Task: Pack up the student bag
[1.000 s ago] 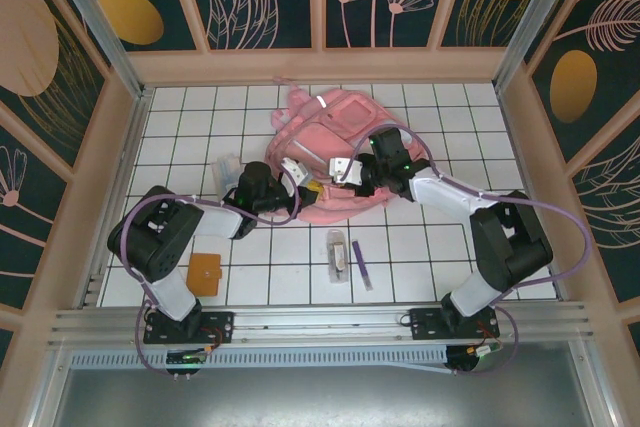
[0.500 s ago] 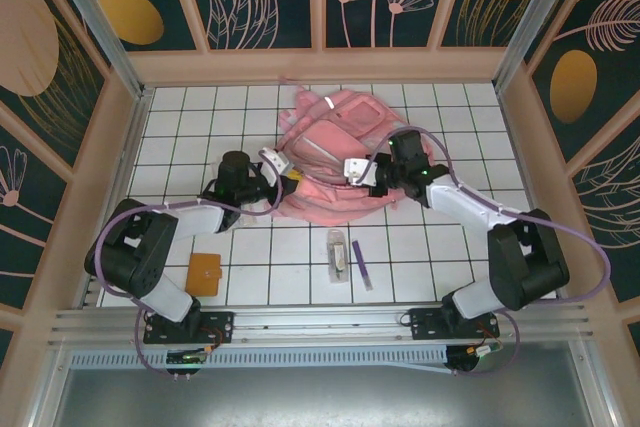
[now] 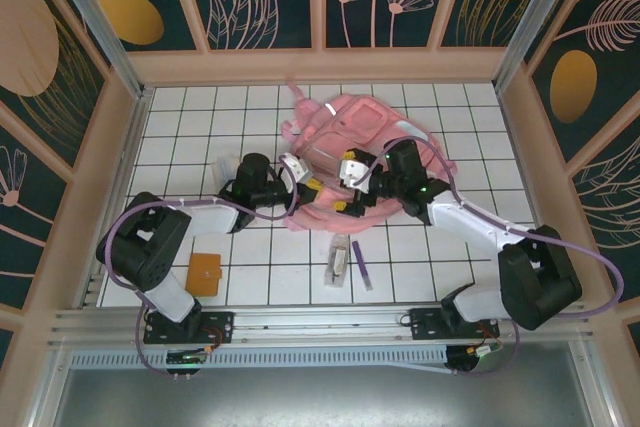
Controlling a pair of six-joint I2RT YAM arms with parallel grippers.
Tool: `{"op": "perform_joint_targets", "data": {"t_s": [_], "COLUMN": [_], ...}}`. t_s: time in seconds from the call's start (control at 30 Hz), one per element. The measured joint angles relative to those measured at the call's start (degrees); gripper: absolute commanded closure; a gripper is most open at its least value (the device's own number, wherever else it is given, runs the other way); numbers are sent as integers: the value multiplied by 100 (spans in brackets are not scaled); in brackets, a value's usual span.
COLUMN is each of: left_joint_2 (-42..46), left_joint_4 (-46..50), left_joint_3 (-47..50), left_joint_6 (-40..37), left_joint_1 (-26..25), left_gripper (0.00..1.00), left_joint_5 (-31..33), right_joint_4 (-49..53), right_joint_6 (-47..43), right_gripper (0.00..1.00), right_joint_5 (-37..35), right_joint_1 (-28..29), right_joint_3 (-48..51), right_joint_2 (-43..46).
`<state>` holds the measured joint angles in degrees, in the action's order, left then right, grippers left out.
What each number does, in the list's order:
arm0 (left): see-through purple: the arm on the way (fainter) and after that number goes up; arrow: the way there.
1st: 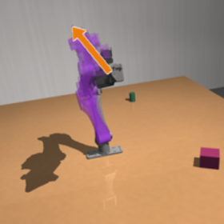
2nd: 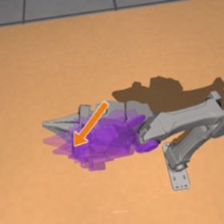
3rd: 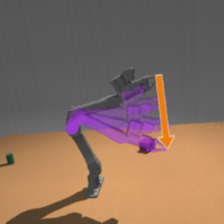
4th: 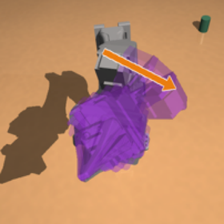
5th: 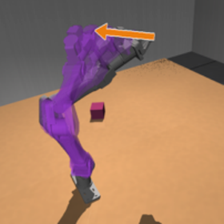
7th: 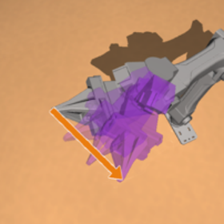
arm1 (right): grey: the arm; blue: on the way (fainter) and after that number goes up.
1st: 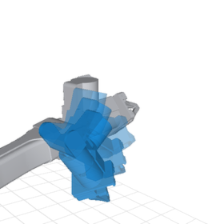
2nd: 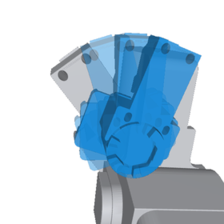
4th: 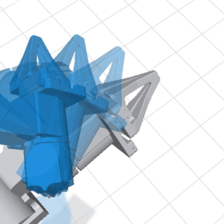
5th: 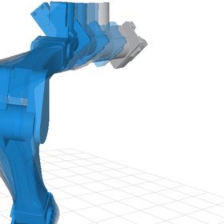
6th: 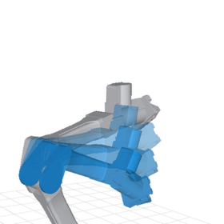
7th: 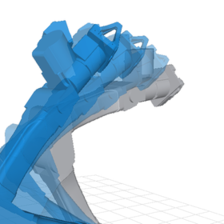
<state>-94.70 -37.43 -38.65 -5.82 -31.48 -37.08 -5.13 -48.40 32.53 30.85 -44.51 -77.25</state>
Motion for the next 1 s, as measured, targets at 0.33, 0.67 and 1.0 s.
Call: {"op": "perform_joint_targets", "data": {"t_s": [0.33,0.67,1.0], "left_joint_2": [0,0,-15], "left_joint_4": [-26,417,640], "left_joint_3": [-4,-267,-428], "left_joint_6": [118,160,94], "left_joint_1": [-72,-72,-72], "left_gripper": [100,100,100], "left_joint_5": [-13,7,4], "right_joint_4": [-1342,-1381,151], "right_joint_6": [3759,2896,1696], "right_gripper": [1,1,2], "right_joint_5": [-2553,-3012,-474], "right_joint_1": [-166,-339,-181], "right_joint_3": [509,439,-219], "right_joint_2": [761,1043,227]}}
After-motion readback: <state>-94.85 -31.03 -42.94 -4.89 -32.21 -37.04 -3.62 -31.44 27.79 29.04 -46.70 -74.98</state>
